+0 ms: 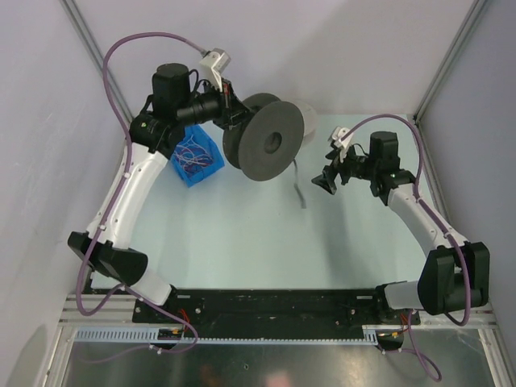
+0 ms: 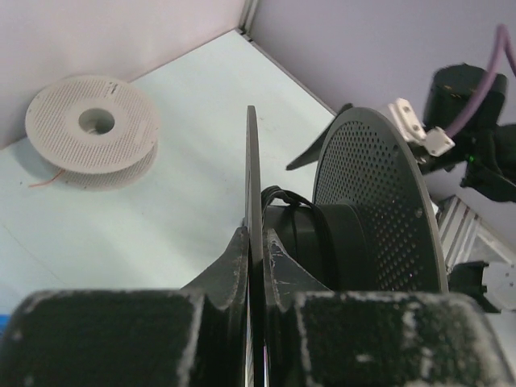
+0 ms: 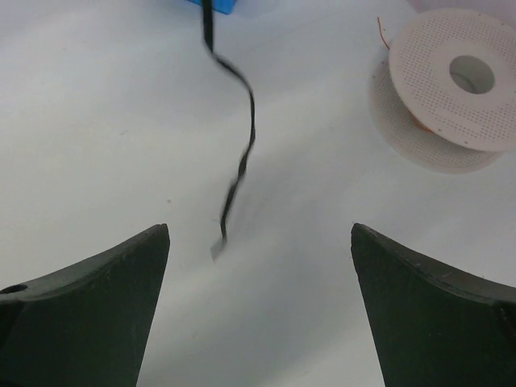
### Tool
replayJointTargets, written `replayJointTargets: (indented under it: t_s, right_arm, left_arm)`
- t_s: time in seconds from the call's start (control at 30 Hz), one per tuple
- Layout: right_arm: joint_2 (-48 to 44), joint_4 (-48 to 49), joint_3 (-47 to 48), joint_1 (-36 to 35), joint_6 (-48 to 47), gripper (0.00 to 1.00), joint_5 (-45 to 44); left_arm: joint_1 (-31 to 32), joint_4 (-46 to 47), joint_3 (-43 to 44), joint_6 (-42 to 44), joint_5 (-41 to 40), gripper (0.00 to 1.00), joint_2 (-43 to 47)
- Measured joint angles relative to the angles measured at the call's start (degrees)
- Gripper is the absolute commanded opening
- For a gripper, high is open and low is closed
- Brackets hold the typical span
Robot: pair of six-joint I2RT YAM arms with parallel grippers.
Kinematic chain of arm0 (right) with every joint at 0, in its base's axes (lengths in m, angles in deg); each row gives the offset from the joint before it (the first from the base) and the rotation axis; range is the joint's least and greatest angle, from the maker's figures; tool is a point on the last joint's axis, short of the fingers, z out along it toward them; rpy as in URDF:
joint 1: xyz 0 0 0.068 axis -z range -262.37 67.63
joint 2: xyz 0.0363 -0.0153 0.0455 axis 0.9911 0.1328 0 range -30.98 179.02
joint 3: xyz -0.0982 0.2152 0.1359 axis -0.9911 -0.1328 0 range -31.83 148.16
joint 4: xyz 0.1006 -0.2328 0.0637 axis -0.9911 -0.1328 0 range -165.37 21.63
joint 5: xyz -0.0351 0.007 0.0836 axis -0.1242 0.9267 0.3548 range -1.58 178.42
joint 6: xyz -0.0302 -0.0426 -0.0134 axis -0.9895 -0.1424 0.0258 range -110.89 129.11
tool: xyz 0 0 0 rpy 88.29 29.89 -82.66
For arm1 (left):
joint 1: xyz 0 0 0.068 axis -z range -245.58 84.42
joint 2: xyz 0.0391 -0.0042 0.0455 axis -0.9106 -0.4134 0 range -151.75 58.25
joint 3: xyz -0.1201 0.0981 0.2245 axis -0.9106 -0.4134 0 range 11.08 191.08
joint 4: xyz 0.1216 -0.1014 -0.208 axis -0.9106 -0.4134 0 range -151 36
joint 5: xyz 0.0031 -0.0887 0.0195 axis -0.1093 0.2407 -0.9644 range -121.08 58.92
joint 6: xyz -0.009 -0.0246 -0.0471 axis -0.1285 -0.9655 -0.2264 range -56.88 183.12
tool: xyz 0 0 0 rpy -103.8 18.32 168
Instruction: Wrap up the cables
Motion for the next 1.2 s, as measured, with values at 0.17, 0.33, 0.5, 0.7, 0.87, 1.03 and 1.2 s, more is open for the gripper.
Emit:
replayJointTargets:
  t_s: [0.17,0.33,0.5,0.7,0.87,1.03,1.2]
  right_arm:
    - [-0.5,0.3,0.0,0.0,4.0,0.99,1.7]
    - [-0.5,1.7,0.0,-0.7,6.8,0.99,1.3]
    - [0.1,7.3,0.0,-1.5,13.5,0.99,-2.0]
    - [3.9,10.6,0.0,-1.0,14.1,0.99,0.5]
    - [6.7,15.0,-2.8,-1.9,9.4,0.99,2.5]
    - [9.0,19.9,-6.6,-4.7,4.5,0.98,4.0]
    - [11.6,24.0,-8.0,-7.4,2.6,0.91,4.9]
  left_arm:
    - [-1.1,-0.3,0.2,-5.0,-3.0,0.00,-1.0]
    - [-1.7,-0.2,1.4,-8.6,-4.3,0.00,-1.0]
    - [-2.8,0.4,2.8,-11.0,-4.3,0.00,-1.0]
    - [-4.0,2.5,4.2,-12.7,-0.3,0.00,-1.0]
    - [-4.1,4.2,5.1,-12.8,4.8,0.00,-1.0]
    - [-4.1,6.1,5.9,-12.7,10.5,0.00,-1.1]
    - [-4.1,7.1,6.2,-11.9,14.6,0.00,-1.1]
